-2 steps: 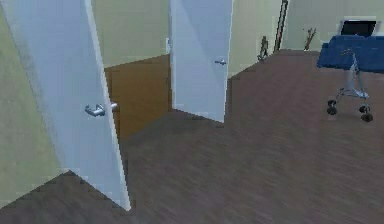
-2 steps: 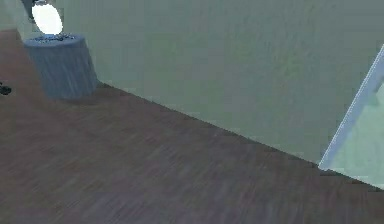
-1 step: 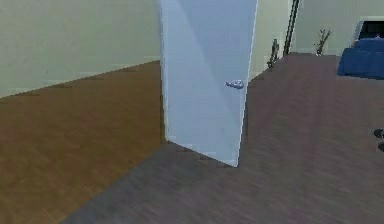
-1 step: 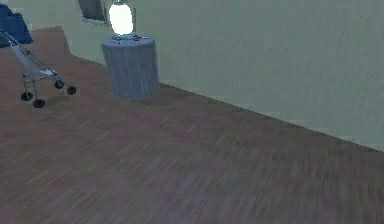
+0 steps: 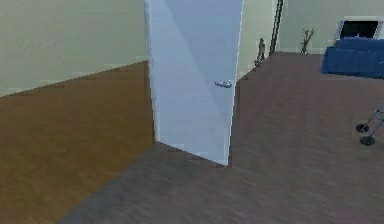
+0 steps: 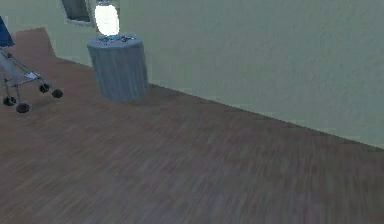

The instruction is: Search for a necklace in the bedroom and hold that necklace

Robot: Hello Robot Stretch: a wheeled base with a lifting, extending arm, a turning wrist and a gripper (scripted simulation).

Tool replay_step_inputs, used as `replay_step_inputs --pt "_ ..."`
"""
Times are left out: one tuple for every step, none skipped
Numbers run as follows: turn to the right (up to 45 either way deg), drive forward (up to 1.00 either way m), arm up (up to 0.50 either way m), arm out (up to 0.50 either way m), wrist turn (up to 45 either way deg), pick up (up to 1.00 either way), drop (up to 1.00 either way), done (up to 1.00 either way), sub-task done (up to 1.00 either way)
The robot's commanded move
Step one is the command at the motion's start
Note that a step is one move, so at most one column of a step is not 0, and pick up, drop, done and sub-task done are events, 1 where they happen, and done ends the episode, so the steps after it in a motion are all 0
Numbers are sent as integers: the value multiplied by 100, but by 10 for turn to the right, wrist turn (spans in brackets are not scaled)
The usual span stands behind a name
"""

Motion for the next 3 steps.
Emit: replay_step_inputs --pt "0 65 0 0 0 0 0 0 0" --pt "-450 0 0 0 0 0 0 0 0" --pt "-90 0 0 0 0 0 0 0 0"
